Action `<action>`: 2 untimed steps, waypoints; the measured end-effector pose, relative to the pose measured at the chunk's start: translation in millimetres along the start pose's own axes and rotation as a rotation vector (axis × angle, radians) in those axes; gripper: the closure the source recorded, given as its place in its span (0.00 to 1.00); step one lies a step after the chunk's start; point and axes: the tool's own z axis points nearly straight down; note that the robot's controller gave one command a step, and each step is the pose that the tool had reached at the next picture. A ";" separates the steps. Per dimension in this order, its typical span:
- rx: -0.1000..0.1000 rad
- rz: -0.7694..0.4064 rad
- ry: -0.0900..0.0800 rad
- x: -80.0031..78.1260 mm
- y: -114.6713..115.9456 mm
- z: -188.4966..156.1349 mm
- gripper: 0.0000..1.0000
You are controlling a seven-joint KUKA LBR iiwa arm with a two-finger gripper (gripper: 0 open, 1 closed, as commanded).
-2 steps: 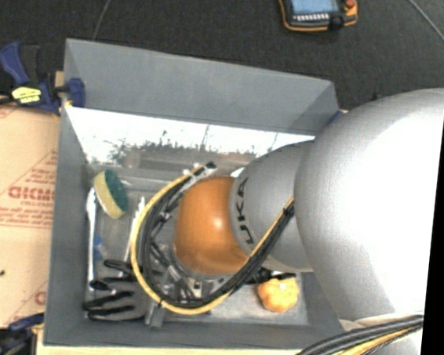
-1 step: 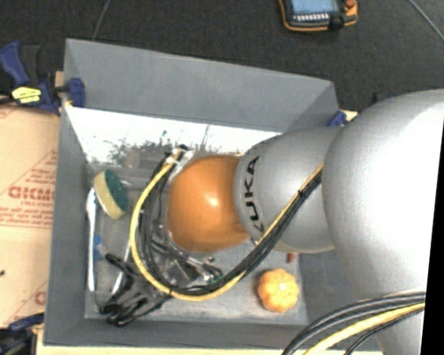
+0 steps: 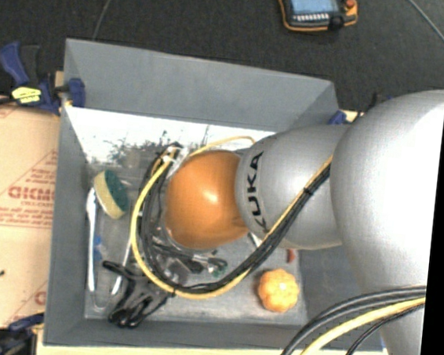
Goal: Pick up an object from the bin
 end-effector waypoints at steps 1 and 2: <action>0.000 -0.182 0.000 0.0 -1.0 -7.1 1.00; 0.001 -0.189 0.001 0.1 -1.5 -14.8 1.00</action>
Offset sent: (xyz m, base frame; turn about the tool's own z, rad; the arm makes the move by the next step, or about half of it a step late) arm 0.0013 0.0004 0.0046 -0.1307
